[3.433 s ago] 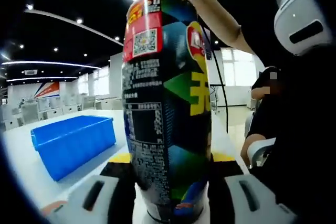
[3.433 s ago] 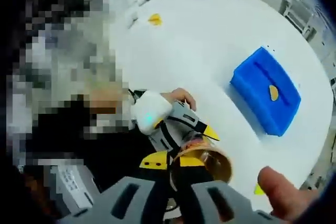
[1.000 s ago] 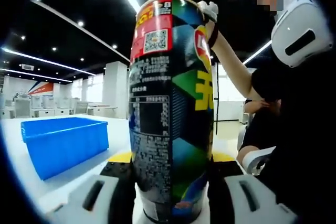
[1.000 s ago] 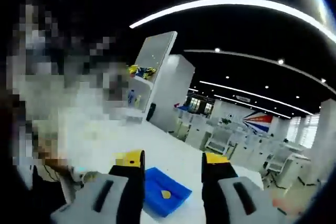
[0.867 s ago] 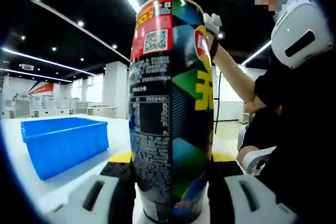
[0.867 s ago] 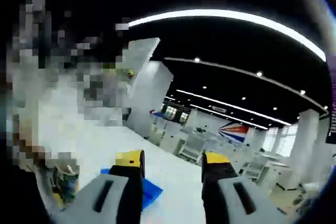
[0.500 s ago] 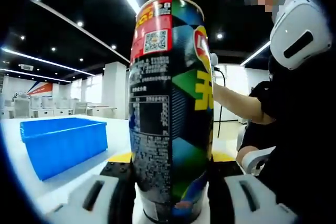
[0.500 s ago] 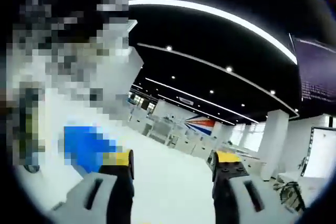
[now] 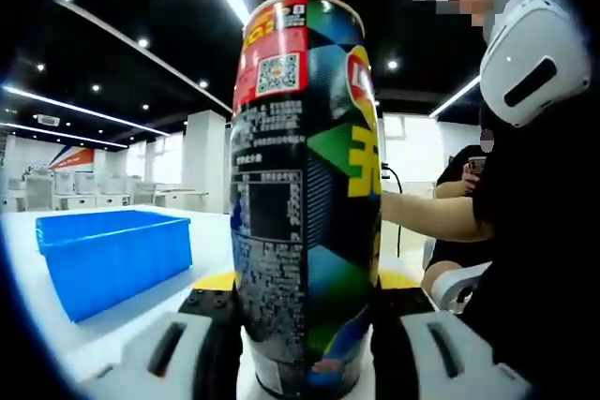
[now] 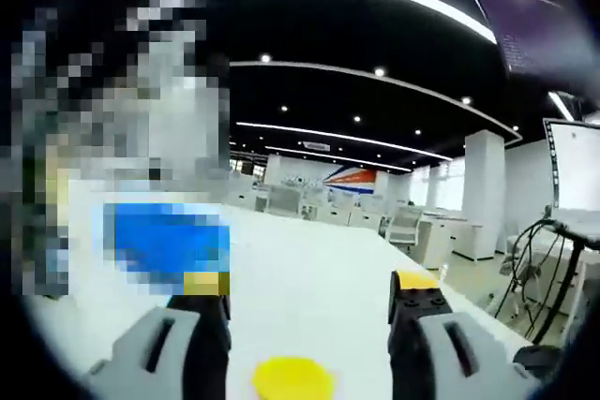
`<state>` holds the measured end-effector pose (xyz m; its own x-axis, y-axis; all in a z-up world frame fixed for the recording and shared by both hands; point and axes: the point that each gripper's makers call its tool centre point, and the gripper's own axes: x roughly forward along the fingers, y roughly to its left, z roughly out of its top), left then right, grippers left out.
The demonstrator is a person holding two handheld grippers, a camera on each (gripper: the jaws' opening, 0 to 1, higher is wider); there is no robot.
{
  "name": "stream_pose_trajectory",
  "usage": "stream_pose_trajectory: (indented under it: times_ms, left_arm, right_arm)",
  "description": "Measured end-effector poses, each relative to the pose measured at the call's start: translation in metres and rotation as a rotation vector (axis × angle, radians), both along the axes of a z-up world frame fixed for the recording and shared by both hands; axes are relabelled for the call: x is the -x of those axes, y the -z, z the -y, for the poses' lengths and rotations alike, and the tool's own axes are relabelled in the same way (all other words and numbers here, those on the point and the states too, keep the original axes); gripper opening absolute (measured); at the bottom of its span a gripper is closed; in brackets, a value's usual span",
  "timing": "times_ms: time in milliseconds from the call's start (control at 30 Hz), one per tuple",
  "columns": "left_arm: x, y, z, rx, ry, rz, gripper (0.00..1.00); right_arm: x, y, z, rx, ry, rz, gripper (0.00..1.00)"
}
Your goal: Open the lid of the chip container on the table, take out the chips, place them into the box in front of the container, and close the lid
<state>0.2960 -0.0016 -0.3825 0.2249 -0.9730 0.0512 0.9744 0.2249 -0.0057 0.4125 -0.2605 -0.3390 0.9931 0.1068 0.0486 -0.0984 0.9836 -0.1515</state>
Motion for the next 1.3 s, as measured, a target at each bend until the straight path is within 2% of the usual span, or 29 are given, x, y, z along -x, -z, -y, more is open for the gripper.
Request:
stream_pose_trajectory:
  times_ms: [200, 300, 600, 800, 933, 1300]
  left_arm:
    - [0.001, 0.000, 0.001, 0.002, 0.003, 0.002, 0.54]
    - [0.000, 0.000, 0.001, 0.003, 0.003, 0.003, 0.54]
    - [0.001, 0.000, 0.001, 0.003, 0.003, 0.002, 0.54]
    - [0.002, 0.000, 0.003, 0.004, 0.006, 0.003, 0.54]
    - [0.001, 0.000, 0.003, 0.004, 0.005, 0.004, 0.54]
    - [0.002, 0.001, 0.003, 0.001, 0.003, 0.006, 0.54]
  right_arm:
    - [-0.006, 0.034, -0.001, -0.022, 0.005, -0.076, 0.67]
    - [-0.007, 0.045, -0.002, -0.008, 0.010, -0.098, 0.68]
    - [-0.008, 0.088, -0.002, -0.038, 0.017, -0.231, 0.69]
    - [-0.007, 0.089, -0.003, -0.034, 0.018, -0.234, 0.68]
    - [-0.007, 0.099, -0.002, -0.034, 0.028, -0.285, 0.68]
    - [-0.005, 0.103, -0.002, -0.026, 0.036, -0.303, 0.66]
